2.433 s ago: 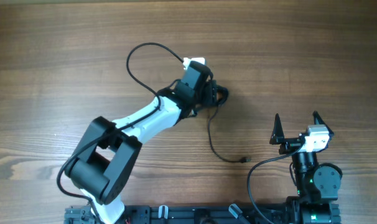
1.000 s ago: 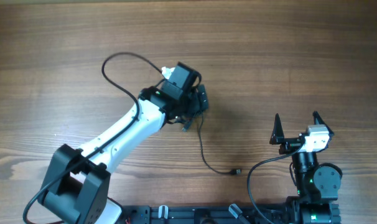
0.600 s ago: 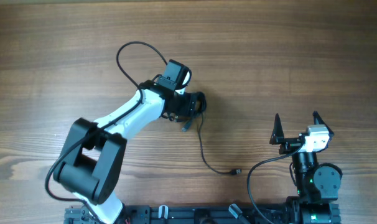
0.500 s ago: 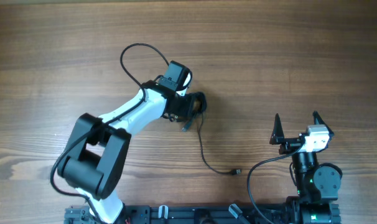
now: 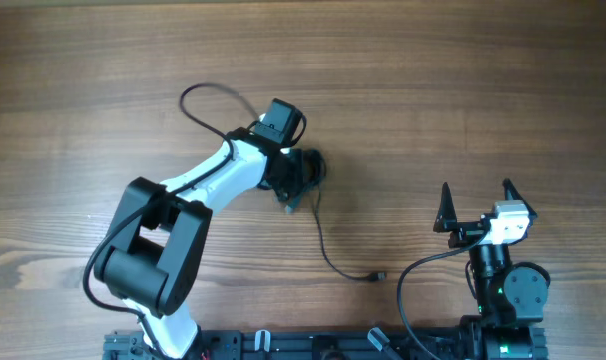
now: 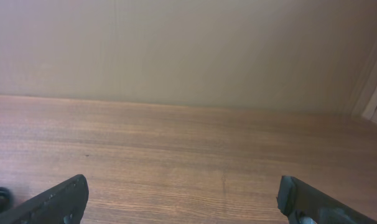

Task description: Untangle cables

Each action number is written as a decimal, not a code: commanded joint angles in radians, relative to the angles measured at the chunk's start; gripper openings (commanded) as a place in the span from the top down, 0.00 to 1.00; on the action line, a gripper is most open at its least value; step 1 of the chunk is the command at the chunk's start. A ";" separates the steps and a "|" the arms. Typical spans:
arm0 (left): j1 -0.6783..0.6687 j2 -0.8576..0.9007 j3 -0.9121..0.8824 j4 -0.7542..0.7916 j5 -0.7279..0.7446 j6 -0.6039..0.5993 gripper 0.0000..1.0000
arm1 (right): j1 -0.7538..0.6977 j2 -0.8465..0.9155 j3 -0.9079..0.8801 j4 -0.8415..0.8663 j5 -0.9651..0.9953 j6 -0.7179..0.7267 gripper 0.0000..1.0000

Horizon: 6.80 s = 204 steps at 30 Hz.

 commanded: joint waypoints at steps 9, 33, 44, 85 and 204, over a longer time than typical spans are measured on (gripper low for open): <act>0.035 -0.036 0.001 -0.019 0.348 -0.158 0.07 | 0.000 -0.007 -0.001 0.002 -0.018 0.061 0.00; 0.129 -0.054 0.000 0.015 0.196 0.367 0.41 | 0.000 0.575 -0.001 0.027 -0.278 1.308 0.00; 0.108 -0.052 0.000 0.055 0.110 0.313 0.57 | 0.000 0.743 -0.001 0.045 -0.349 1.226 0.00; -0.010 0.072 -0.023 0.057 0.011 0.306 0.96 | 0.000 0.743 -0.001 0.029 -0.304 1.173 0.00; -0.084 -0.571 -0.142 0.066 0.025 -0.047 0.96 | 0.475 1.209 0.401 0.562 -0.416 1.019 0.95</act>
